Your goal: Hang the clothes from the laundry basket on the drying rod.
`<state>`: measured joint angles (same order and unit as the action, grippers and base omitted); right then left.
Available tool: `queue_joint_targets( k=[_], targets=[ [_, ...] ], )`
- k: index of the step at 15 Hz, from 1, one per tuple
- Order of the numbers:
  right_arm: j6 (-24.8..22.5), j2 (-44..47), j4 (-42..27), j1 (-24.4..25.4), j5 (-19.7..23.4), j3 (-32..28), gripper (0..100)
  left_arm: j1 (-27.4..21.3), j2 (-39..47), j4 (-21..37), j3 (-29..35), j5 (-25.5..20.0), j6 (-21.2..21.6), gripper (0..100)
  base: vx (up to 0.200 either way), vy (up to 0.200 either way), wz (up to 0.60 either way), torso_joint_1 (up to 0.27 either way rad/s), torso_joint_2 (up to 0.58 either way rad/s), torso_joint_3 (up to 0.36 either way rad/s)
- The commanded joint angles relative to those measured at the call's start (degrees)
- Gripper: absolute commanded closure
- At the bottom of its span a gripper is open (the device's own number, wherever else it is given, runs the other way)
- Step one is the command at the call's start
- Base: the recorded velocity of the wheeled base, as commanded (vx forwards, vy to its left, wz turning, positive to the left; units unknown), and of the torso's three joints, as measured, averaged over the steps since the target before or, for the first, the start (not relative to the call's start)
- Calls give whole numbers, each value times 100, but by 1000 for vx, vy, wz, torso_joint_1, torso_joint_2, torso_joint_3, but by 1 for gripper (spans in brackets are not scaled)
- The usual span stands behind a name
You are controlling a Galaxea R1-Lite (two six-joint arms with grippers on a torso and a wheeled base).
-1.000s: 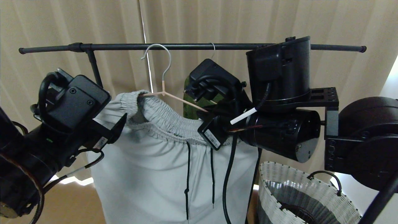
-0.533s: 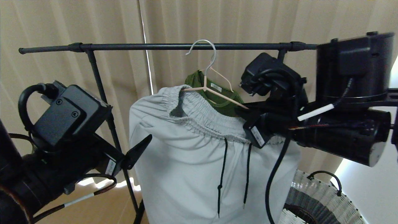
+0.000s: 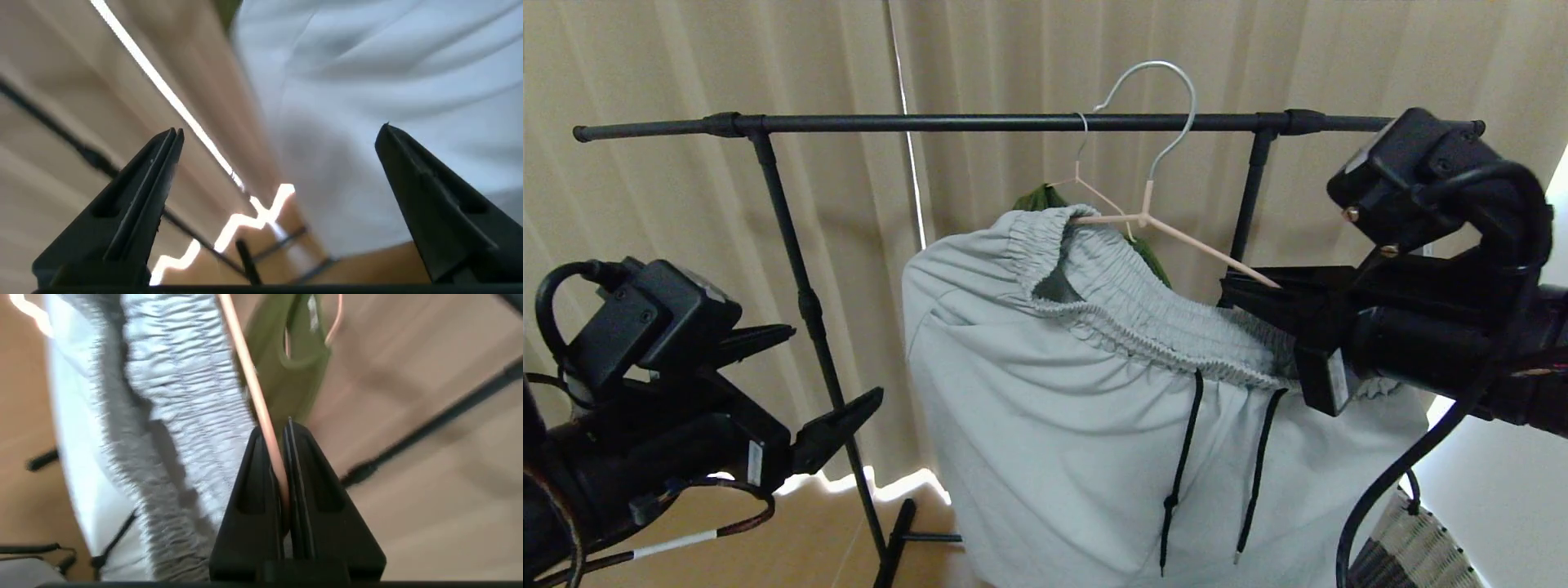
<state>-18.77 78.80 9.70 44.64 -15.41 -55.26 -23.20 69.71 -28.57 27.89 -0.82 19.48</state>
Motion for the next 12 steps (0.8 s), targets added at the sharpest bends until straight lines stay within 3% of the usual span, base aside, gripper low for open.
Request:
queue_joint_targets(
  k=[1,5,10,11,12],
  targets=[
    [5,-295,5,9,73,59,100,448,-71,1,-240,-331,21,0,0,0,0,0,0,0],
    [5,-629,5,18,671,279,100,624,157,-34,-434,-384,249,0,0,0,0,0,0,0],
    [5,-664,93,27,820,297,100,509,236,-25,-399,-393,258,0,0,0,0,0,0,0],
    [-4,-664,190,27,820,297,100,492,280,-25,-399,-393,258,100,0,0,0,0,0,0],
    [-4,-664,190,27,820,288,100,492,316,-34,-399,-393,258,100,0,0,0,0,0,0]
  ],
)
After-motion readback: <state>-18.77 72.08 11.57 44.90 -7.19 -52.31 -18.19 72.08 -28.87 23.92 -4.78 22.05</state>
